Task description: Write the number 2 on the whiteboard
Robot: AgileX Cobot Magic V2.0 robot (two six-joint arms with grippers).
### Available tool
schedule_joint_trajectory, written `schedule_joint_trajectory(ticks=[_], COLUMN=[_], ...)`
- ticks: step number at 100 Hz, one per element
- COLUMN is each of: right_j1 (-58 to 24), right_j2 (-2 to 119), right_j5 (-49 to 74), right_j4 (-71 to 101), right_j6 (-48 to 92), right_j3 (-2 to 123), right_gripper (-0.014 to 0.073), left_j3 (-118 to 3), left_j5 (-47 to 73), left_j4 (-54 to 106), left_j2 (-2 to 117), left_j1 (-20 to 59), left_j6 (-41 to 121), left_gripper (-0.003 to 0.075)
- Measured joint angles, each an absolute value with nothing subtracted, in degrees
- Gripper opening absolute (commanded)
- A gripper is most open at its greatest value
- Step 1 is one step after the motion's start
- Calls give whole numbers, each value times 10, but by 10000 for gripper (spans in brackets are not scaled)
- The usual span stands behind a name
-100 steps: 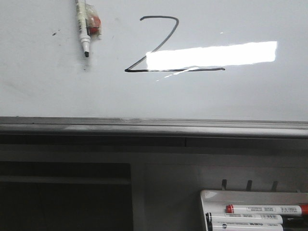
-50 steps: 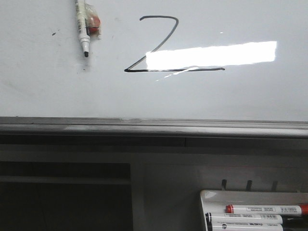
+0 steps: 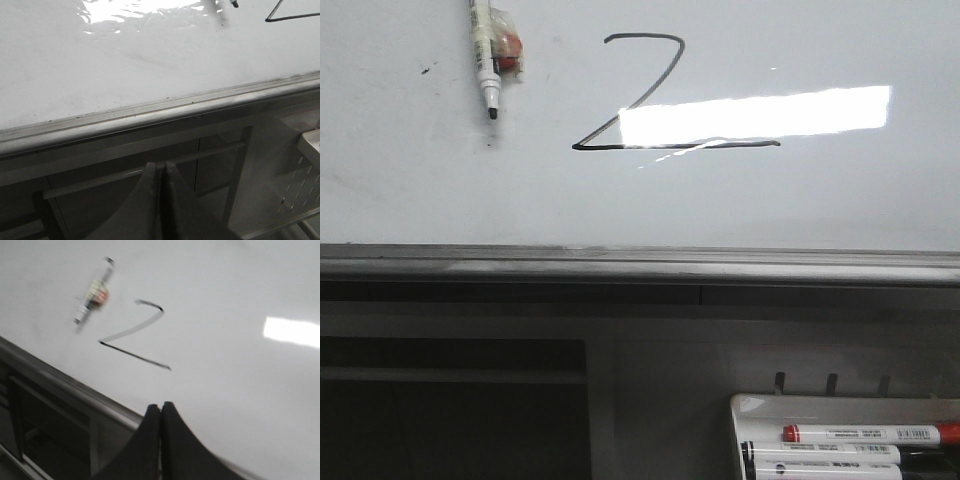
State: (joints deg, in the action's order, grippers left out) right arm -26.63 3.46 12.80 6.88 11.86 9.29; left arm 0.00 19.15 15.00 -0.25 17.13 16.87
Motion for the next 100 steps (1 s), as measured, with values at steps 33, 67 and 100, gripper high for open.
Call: schedule_joint_trajectory(ticks=[33, 67, 100], right_j1=[-54, -41, -41], right_j2=[22, -5, -5], right_j5=[139, 182, 182], right_j4=[-26, -66, -67], right_j6=[-43, -45, -45], right_j3=[-9, -8, -8], right_gripper=[-71, -71, -71], left_j3=[0, 0, 0], left_j5=[192, 192, 192], left_j4=[150, 150, 150], left_j2=[-3, -3, -3], left_j1=[171, 171, 171], left_j6=[169, 169, 169], left_gripper=[-20, -20, -20])
